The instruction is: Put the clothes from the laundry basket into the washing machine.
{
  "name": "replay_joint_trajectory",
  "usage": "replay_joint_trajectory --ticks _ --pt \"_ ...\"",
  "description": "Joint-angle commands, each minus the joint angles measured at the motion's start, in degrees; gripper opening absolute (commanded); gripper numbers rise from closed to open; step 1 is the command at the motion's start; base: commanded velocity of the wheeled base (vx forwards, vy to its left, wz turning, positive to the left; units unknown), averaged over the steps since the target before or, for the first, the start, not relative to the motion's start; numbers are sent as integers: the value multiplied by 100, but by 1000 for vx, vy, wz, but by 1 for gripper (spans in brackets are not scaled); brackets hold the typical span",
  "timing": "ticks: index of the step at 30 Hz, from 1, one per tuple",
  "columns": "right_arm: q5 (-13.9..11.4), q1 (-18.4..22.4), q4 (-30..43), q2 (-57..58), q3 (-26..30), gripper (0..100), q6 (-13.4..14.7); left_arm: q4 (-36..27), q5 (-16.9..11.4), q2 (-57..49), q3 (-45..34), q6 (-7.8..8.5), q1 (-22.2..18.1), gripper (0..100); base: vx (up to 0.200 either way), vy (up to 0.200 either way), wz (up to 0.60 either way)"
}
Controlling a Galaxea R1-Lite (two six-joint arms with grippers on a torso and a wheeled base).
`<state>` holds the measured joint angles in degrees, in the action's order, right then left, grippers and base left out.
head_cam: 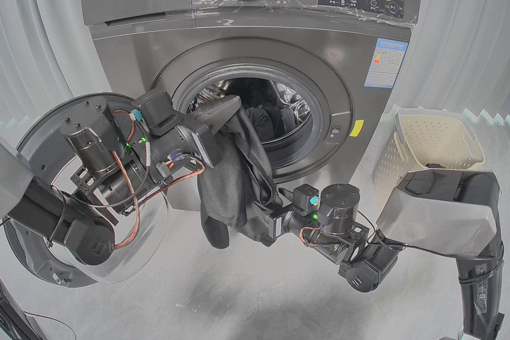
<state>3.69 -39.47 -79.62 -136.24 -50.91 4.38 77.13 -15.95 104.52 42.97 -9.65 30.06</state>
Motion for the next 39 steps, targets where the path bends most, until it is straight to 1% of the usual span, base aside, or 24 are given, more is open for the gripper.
replay_joint_trajectory --ticks 1,4,9,12,13,14,17,20,24,25,30,31,32,33,34,37,39 --pt "0 -25 -28 10 -16 0 19 -5 4 -11 -43 -1 0 0 0 0 0" --pt "0 -17 -36 159 134 0 37 13 4 -2 -122 -1 -18 0 0 0 0" --pt "9 63 -45 819 819 0 46 13 4 -2 -421 16 -44 0 0 0 0" --pt "9 71 -45 1267 1109 0 46 -5 4 -11 -641 51 -106 0 0 0 0" --pt "9 71 -45 1267 1109 0 46 -5 4 -11 -641 51 -106 0 0 0 0" --pt "9 63 -28 1662 1320 0 28 -5 -5 -28 -782 157 -115 0 0 0 0" --pt "0 63 16 2172 1566 0 11 57 -5 -143 -992 368 -176 0 0 0 0" --pt "0 63 -10 2515 1716 0 46 144 -31 -248 -1265 465 -202 0 0 0 0" --pt "-9 89 -54 2726 1918 0 72 338 -31 -345 -1502 482 -202 0 0 0 0" --pt "-18 177 -63 2805 2076 0 72 531 -40 -406 -1652 482 -202 0 0 0 0" --pt "-35 458 -221 3069 2419 0 81 1146 -40 -450 -2179 491 -290 0 0 0 0" --pt "-35 458 -230 3077 2428 0 81 1155 -40 -450 -2197 491 -290 0 0 0 0" --pt "-79 546 -300 3227 2498 0 81 1182 -58 -529 -2390 500 -317 0 0 0 0" --pt "-123 581 -326 3279 2516 0 98 1182 -84 -556 -2451 482 -343 0 0 0 0" --pt "-176 643 -379 3315 2551 0 134 1173 -84 -547 -2478 500 -361 0 0 0 0" --pt "-167 660 -652 3332 2691 0 292 1182 -93 -538 -2487 596 -369 0 0 0 0" --pt "-150 634 -836 3288 2727 0 345 1182 -102 -547 -2487 605 -396 0 0 0 0"
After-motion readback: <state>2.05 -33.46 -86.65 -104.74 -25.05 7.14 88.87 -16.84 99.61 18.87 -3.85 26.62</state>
